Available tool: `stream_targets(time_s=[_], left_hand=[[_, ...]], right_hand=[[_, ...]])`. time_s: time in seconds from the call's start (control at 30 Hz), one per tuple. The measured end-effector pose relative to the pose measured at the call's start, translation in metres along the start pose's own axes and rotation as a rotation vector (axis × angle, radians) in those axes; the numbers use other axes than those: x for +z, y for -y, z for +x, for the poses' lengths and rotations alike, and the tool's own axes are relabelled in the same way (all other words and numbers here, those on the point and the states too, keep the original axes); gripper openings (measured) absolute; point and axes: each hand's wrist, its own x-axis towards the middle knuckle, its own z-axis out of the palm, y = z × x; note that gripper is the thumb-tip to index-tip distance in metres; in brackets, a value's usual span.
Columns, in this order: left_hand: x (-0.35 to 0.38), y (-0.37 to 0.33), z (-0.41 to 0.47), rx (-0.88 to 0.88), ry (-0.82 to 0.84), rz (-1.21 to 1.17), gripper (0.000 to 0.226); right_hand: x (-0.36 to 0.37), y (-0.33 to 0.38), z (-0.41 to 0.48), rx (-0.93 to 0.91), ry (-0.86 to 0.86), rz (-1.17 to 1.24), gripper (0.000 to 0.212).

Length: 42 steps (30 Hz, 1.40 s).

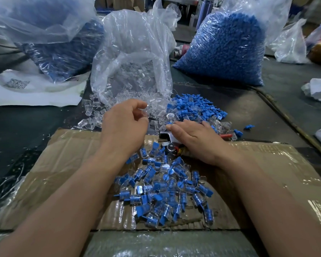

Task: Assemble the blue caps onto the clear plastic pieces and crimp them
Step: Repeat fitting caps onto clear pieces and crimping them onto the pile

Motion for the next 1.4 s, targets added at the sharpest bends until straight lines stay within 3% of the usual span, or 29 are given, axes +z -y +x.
stream_targets(time_s=[0.27, 0.4, 0.57, 0.73, 0.97, 1.4], left_hand=[[0.0, -0.002, -0.002, 0.01, 0.028, -0.012, 0.039], [0.0, -0.002, -0.002, -0.019, 0.05, -0.061, 0.044], [-0.001, -0.002, -0.004, -0.068, 0.074, -0.138, 0.024], [-0.001, -0.003, -0.004, -0.127, 0.113, -0.231, 0.019], [-0.002, -0.006, -0.005, -0.212, 0.223, -0.433, 0.011], [-0.005, -0.017, -0.01, -0.094, 0.314, -0.503, 0.016]], right_hand=[[-0.002, 0.003, -0.002, -0.024, -0.014, 0.053, 0.082], [-0.006, 0.003, -0.003, -0.06, -0.232, 0.044, 0.049], [-0.007, 0.003, -0.006, -0.024, -0.522, 0.225, 0.007], [-0.007, 0.003, -0.006, 0.024, -0.603, 0.277, 0.031], [-0.007, 0.02, -0.017, -0.122, -0.598, 0.434, 0.013], [-0.004, 0.024, -0.019, -0.128, -0.555, 0.443, 0.02]])
